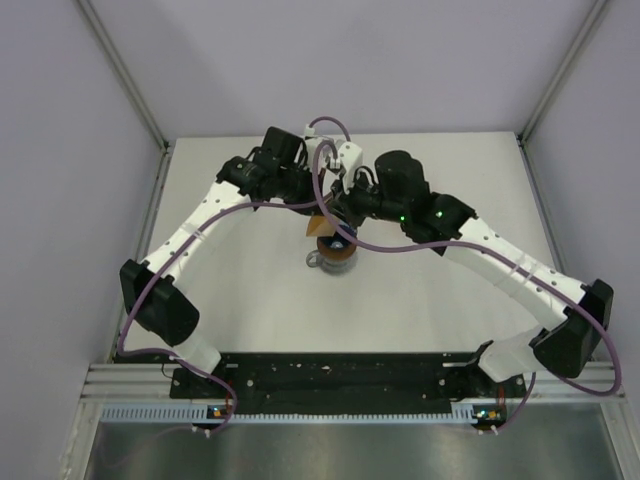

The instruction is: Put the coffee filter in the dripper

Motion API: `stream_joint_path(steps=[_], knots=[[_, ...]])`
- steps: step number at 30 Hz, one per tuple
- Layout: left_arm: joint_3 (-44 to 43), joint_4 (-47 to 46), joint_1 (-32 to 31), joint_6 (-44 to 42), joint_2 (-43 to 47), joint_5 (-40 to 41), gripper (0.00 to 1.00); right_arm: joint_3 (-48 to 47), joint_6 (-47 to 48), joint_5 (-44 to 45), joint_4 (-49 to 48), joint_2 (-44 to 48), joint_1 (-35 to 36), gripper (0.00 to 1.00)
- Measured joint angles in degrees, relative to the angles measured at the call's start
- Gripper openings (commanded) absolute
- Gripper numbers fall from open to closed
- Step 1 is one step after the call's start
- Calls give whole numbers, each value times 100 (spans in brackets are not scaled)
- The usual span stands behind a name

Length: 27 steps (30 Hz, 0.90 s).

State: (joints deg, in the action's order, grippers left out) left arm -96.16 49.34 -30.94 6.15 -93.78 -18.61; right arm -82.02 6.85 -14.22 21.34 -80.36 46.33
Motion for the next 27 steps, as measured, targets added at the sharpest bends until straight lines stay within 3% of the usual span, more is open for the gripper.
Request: stream_joint_path(steps=[12, 27], knots=[[63, -17, 0, -2, 2, -136, 0, 566, -192, 776, -586, -330, -2, 0], [361, -179, 11, -4, 2, -258, 0, 927, -151, 1274, -330, -448, -70, 0]])
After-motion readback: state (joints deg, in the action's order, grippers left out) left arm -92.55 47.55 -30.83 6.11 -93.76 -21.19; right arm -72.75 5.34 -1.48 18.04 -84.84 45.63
